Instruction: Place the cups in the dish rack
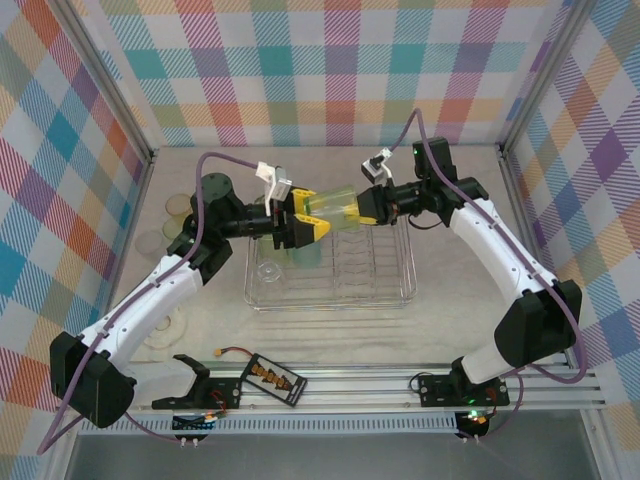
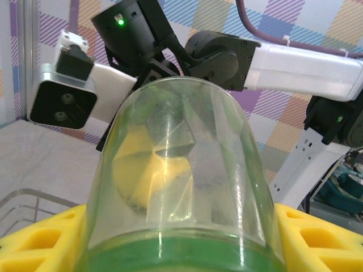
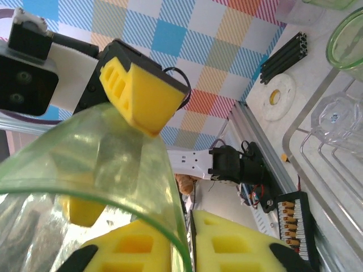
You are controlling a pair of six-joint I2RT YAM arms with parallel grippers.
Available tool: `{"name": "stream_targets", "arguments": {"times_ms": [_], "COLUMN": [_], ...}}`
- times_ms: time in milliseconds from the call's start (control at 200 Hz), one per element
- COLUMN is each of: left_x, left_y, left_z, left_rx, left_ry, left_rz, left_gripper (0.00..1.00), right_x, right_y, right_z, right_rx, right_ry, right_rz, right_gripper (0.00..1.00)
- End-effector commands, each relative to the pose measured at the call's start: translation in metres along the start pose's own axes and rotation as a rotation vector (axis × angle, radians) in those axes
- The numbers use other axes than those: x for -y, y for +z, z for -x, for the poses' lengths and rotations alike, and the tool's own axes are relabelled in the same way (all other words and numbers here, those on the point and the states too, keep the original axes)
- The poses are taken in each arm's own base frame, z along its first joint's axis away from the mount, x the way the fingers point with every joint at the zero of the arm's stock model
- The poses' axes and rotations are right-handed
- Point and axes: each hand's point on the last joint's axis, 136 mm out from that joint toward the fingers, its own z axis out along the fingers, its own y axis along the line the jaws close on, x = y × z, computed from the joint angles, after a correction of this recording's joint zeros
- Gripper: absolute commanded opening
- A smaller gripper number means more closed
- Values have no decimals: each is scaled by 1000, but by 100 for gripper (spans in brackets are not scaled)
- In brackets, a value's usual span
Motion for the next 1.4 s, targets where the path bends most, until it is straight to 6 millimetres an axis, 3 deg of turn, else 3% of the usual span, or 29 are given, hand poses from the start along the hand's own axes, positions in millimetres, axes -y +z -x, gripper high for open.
{"name": "stream_targets", "arguments": {"times_ms": [0,230,305,405,505,545,615,765,910,1070,1175,1295,1395], "left_x": [13,-5,-14,-18,-23,-27,-28,-25,-39,-48,-52,-58,-57], "left_y": [5,1,-7,-19,-31,-38,-53,-83,-106,-97,-86,-83,-71], "left_z": [7,7,11,13,6,3,0,-27,-59,-100,-116,-129,-136], "left_rx": [4,18,33,35,-14,-48,-95,-241,-348,-461,-511,-573,-608], "left_ry": [85,98,95,90,66,42,15,-79,-408,-645,-652,-684,-692], "left_rz": [-45,85,183,278,367,430,517,648,853,915,940,1000,1014], "left_gripper": [35,24,23,22,19,11,10,4,0,0,0,0,0], "right_x": [-1,7,24,47,57,62,70,59,48,55,58,81,97], "right_y": [3,-1,-8,-24,-46,-61,-95,-162,-184,-229,-234,-254,-257], "right_z": [7,7,2,-10,-16,-16,-18,-29,-37,-60,-73,-98,-110], "right_rx": [10,47,78,109,183,234,350,610,741,1032,1053,999,896], "right_ry": [-22,-7,20,45,31,20,-19,-167,-291,-181,-199,-54,27], "right_rz": [-13,-104,-224,-415,-554,-651,-864,-1166,-1232,-1339,-1366,-1554,-1643], "right_gripper": [20,76,85,88,89,94,99,99,99,99,99,99,99]}}
